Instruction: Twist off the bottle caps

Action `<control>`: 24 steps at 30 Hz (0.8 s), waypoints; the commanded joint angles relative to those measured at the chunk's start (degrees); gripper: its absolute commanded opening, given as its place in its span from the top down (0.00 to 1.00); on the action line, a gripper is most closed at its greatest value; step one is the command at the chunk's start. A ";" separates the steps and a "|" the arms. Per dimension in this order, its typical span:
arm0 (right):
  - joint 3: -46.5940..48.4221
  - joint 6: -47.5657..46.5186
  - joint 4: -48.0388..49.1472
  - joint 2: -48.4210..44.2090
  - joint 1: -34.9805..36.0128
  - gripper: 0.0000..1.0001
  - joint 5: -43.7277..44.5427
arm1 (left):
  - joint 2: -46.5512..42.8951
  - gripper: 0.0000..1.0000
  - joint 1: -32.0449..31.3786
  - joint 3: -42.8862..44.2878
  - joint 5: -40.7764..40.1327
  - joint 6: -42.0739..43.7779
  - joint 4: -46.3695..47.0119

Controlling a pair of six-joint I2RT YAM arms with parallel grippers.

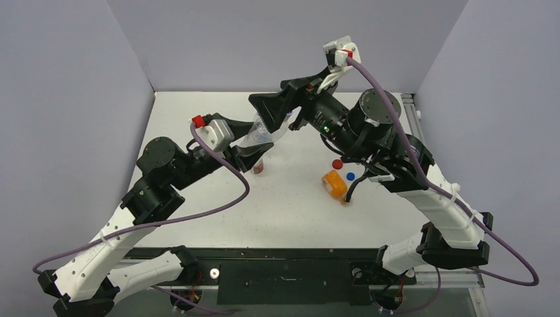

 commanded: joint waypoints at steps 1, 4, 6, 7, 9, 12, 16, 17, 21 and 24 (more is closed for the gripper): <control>2.33 1.33 -2.86 1.00 0.67 0.21 5.27 | -0.51 0.80 0.33 0.50 -5.88 2.09 3.98; 1.15 1.40 -3.60 0.54 0.68 0.27 8.66 | -0.48 0.81 0.29 0.46 -7.23 1.61 4.46; -0.18 1.53 -2.96 -0.32 0.60 0.33 9.88 | -0.61 0.81 0.32 0.30 -7.28 1.29 4.97; -0.59 1.61 -2.64 -0.87 0.60 0.36 10.01 | -0.64 0.81 0.30 0.25 -7.34 0.97 5.10; -1.19 1.80 -2.22 -1.23 0.59 0.45 10.07 | -0.56 0.81 0.28 0.27 -7.52 0.76 5.29; -1.00 2.10 -2.36 -1.26 0.44 0.61 9.14 | -0.36 0.81 0.28 0.33 -7.86 0.53 5.29; -0.69 2.29 -2.73 -1.01 0.07 0.83 7.29 | -0.13 0.82 0.27 0.69 -7.94 -0.32 5.55; -0.31 2.21 -2.93 -0.93 -0.02 0.88 7.00 | 0.03 0.82 0.32 0.92 -7.76 -0.73 5.56; 1.06 0.87 -3.52 -0.71 -2.07 1.00 -0.82 | 0.23 0.82 0.31 2.08 -5.68 -3.76 5.39; -0.15 -1.79 -1.59 -2.16 -3.98 1.00 -13.32 | -0.19 0.81 0.43 3.13 2.12 -7.99 5.65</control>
